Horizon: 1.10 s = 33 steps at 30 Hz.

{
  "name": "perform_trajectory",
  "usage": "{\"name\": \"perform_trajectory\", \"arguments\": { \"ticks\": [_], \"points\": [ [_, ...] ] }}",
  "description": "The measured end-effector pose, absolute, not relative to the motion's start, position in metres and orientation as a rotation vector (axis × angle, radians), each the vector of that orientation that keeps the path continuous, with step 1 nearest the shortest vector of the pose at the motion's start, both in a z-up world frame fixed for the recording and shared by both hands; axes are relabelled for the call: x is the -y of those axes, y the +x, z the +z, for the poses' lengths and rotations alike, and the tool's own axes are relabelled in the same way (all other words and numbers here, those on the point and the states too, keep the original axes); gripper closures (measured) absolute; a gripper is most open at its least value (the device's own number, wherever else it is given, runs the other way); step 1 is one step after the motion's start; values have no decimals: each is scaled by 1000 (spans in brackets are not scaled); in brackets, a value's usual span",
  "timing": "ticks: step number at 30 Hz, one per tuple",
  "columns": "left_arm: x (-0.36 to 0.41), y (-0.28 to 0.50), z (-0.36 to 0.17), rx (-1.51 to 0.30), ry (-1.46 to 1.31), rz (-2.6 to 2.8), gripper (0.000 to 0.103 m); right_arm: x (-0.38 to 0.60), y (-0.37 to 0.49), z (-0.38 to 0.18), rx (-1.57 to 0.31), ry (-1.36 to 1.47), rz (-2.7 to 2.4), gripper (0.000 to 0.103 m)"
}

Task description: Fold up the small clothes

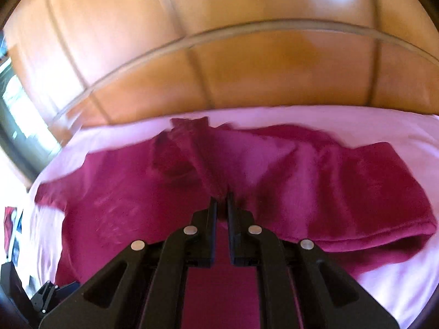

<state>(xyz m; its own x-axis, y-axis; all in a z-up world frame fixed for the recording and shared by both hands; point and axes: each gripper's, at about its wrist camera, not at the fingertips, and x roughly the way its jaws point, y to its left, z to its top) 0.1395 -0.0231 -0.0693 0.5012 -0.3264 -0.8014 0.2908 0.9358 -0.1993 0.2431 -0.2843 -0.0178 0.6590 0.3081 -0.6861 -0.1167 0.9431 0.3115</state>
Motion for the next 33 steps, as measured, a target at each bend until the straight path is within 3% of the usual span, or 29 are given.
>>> {"name": "perform_trajectory", "arguments": {
  "ticks": [3, 4, 8, 12, 24, 25, 26, 28, 33],
  "points": [
    [9, 148, -62, -985, -165, -391, 8, 256, 245, -22, -834, 224, 286, 97],
    [6, 154, -60, -996, -209, -403, 14, 249, 245, -23, -834, 222, 310, 96],
    [-5, 178, -51, -1008, -351, -461, 33, 256, 237, -15, -807, 260, 340, 68],
    [-5, 208, -46, -1023, -476, -514, 33, 289, 211, -3, -757, 339, 330, 47],
    [51, 303, -72, -1107, -515, -475, 33, 441, 125, -17, -690, 544, 21, 37],
    [54, 309, -73, -1104, -518, -474, 37, 448, 126, -23, -700, 548, -7, 37],
    [56, 311, -72, -1102, -518, -483, 60, 452, 128, -28, -712, 545, -31, 37],
    [61, 318, -72, -1121, -504, -511, 94, 455, 137, -40, -741, 538, -74, 37],
    [51, 314, -29, -979, -510, -564, 95, 464, 160, -41, -752, 549, -121, 37]
  ]
}}
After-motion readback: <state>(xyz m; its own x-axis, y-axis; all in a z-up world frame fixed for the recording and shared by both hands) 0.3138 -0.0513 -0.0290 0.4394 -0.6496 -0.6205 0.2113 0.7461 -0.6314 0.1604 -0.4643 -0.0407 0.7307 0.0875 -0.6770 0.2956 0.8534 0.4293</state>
